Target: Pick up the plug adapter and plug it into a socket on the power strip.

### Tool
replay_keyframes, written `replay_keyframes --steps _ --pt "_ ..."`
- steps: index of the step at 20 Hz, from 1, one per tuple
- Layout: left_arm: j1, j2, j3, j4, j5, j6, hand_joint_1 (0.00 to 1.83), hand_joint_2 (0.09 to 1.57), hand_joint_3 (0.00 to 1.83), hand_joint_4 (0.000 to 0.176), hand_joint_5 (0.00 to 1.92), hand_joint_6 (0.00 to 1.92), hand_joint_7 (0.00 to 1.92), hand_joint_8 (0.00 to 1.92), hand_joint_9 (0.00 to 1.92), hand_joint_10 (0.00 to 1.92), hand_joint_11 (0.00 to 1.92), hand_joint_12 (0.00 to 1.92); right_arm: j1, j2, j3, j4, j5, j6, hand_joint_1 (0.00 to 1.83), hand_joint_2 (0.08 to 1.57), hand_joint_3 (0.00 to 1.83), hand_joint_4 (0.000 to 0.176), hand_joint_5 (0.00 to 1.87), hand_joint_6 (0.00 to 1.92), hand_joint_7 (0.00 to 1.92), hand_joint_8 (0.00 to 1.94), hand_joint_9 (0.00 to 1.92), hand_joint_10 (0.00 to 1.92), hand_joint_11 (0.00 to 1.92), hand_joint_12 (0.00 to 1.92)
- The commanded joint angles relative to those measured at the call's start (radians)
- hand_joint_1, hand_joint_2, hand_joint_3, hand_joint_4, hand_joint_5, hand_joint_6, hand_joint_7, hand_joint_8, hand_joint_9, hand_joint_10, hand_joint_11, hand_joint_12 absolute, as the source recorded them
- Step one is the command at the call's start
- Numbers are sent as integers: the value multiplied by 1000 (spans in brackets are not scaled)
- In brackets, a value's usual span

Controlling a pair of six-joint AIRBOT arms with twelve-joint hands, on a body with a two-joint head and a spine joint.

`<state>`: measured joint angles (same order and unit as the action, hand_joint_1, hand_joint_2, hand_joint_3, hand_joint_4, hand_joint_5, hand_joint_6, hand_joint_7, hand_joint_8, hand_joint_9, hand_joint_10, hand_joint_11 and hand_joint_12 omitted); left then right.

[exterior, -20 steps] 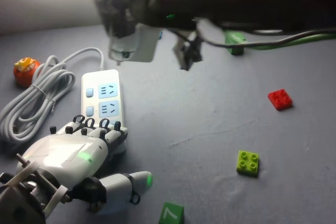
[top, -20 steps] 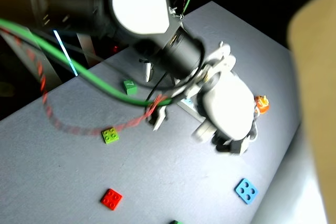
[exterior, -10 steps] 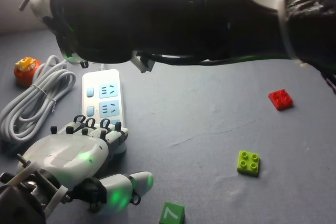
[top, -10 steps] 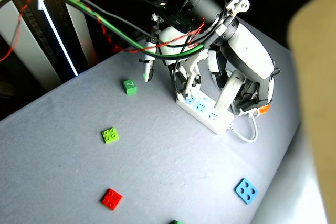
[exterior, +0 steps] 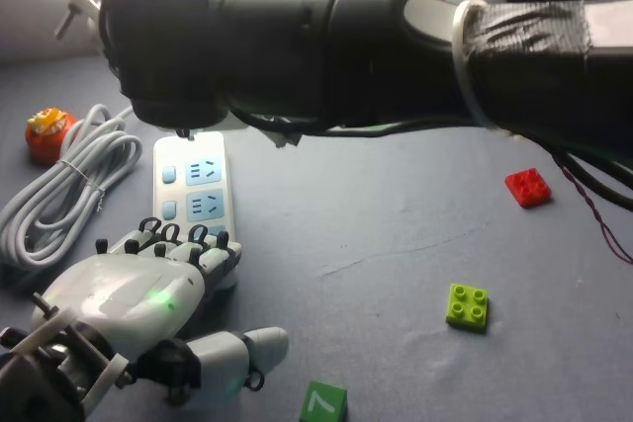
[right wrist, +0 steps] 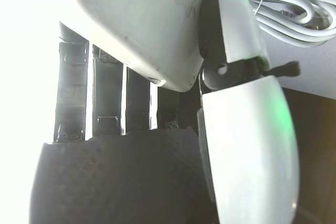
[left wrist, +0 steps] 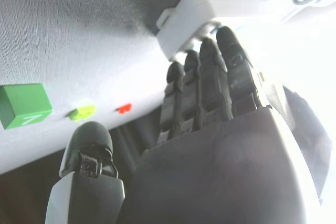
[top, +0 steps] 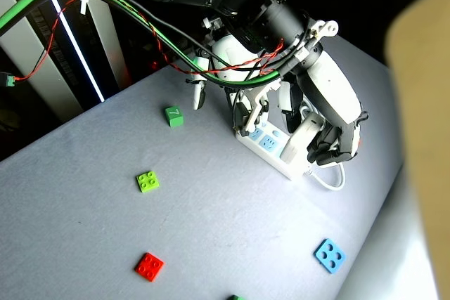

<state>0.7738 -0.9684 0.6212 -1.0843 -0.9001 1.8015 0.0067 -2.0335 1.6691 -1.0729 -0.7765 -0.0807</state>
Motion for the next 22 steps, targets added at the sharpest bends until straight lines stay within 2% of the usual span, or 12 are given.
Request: replay_keyframes --steps 1,2,3,5,6,10,14,17,20,22 --pt "2 -4 -10 35 -9 -7 0 1231 0 0 173 0 200 1 211 1 0 640 1 1 1 -68 34 -9 1216 1119 0 17 924 1062 1035 918 1146 5 588 1176" --pt "2 -4 -12 35 -9 -6 0 1231 0 0 174 0 196 1 209 1 0 630 -6 1 2 -67 40 -9 1219 1112 0 20 942 1036 1049 891 1149 6 585 1180" --pt "1 -5 -13 35 -9 -4 0 1232 0 0 177 1 198 1 207 0 0 609 -12 1 4 -67 44 -10 1214 1122 3 14 917 1058 1025 948 1146 4 589 1178" --pt "1 -7 -14 35 -9 -3 0 1229 0 0 182 3 205 4 214 3 3 611 -23 1 8 -65 64 -11 1210 1129 1 16 908 1077 1009 971 1138 1 592 1166" --pt "1 -8 -14 35 -9 -3 0 1229 0 0 184 3 216 8 227 8 4 617 -28 0 10 -65 71 -14 1215 1119 0 20 930 1052 1034 918 1145 4 617 1138" --pt "1 -16 -13 35 3 9 0 1228 0 0 171 1 205 1 213 0 0 600 -47 -9 34 -66 93 -4 1220 1111 0 18 942 1034 1053 886 1146 4 604 1157" --pt "2 -20 -13 35 3 15 0 1227 0 0 167 1 196 2 205 1 0 589 -53 -14 52 -68 103 8 1218 1114 1 16 934 1035 1042 914 1141 1 582 1176" --pt "0 -23 -13 35 3 18 0 1234 0 0 183 0 210 1 216 1 0 623 -57 -18 69 -126 106 54 1217 1114 0 21 942 1023 1037 921 1150 4 626 1150" --pt "-1 -25 -15 35 3 21 0 1229 0 0 163 0 191 1 199 1 0 581 -59 -18 74 -129 115 57 1214 1122 2 14 915 1060 1028 943 1133 4 578 1174" --pt "-1 -26 -17 35 3 24 0 1230 0 0 155 0 178 0 183 1 0 550 -60 -18 78 -129 115 60 1217 1114 0 17 933 1039 1050 898 1146 10 604 1164"
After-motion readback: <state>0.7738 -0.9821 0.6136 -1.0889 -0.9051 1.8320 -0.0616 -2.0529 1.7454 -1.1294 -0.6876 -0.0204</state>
